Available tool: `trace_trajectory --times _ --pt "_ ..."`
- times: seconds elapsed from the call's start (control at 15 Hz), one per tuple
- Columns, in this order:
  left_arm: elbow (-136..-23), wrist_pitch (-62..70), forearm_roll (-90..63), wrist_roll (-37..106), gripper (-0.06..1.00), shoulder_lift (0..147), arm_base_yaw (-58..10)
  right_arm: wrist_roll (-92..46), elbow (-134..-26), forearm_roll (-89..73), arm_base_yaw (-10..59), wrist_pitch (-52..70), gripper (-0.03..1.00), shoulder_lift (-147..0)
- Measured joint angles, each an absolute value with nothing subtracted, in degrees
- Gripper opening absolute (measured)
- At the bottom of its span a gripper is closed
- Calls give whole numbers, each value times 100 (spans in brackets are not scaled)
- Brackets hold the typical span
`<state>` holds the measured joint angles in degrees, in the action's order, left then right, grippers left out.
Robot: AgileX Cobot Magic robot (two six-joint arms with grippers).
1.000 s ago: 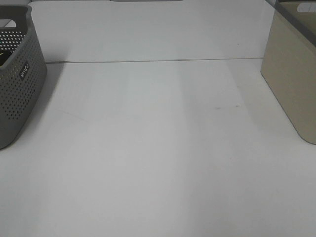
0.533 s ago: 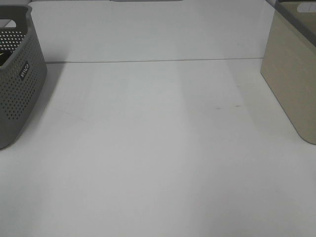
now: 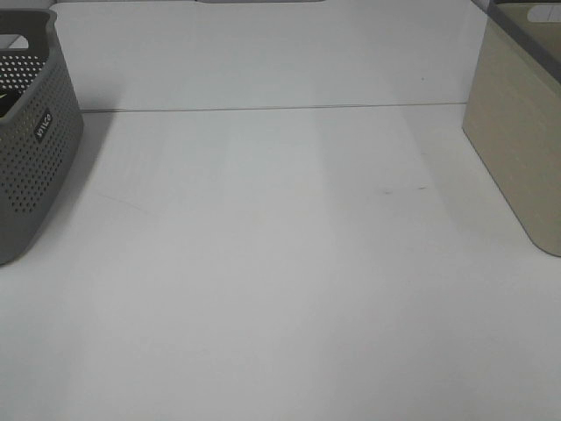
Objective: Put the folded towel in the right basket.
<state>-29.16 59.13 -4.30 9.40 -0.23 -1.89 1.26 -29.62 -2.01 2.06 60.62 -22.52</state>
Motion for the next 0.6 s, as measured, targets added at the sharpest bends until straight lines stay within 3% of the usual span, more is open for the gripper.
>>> trace_trajectory --times 0.6 --pt "-2916 5913 -430 940 99 -23 -189 126 -2876 -143 206 6073 85 -11"
